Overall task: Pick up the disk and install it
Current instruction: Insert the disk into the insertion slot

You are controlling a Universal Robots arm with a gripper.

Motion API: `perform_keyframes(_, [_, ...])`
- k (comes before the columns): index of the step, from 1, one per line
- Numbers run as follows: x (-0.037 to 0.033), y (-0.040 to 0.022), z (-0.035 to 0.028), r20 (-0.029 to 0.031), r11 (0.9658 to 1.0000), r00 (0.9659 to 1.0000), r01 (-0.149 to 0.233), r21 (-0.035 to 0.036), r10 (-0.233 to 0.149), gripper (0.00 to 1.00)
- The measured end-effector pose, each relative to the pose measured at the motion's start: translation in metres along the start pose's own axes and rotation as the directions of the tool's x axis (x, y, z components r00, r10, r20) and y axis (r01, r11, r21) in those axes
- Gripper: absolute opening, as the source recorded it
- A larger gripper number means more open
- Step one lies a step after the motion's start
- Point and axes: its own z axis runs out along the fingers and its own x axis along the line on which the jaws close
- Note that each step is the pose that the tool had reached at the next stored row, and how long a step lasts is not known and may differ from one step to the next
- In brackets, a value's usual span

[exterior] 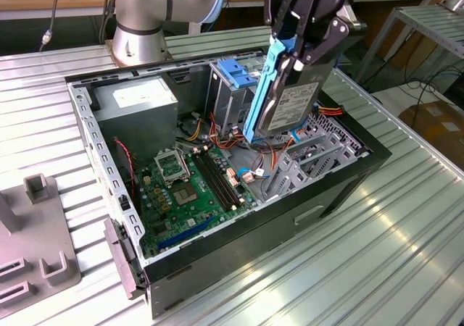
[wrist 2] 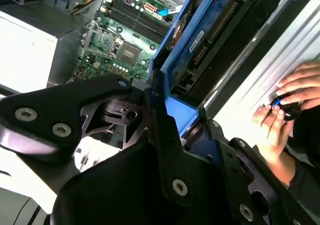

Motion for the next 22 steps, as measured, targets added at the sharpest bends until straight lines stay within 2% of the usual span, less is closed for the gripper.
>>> perform_keyframes(2, [0.0051,-0.0023,0.0008,-0.0001,1.0000,1.0000,0.000,0.0000,0.000,0.37])
perform_keyframes(6, [0.0123,-0.0114,0.0031,-0.0003,1.0000,1.0000,0.000,0.0000,0.000,0.37])
perform_keyframes(10, [0.0129,-0.0237,0.0053,-0.0014,1.0000,1.0000,0.008,0.0000,-0.008,0.37])
perform_keyframes(13, [0.0129,-0.0261,0.0074,-0.0019,0.9992,0.9992,0.040,0.0004,-0.040,0.37])
perform_keyframes(19, [0.0150,-0.0382,0.0102,-0.0039,0.9992,0.9992,0.039,0.0004,-0.039,0.37])
perform_keyframes(21, [0.0151,-0.0475,0.0119,-0.0057,0.9993,0.9993,0.036,0.0004,-0.036,0.37])
perform_keyframes(22, [0.0152,-0.0490,0.0123,-0.0060,0.9994,0.9994,0.034,0.0004,-0.034,0.37])
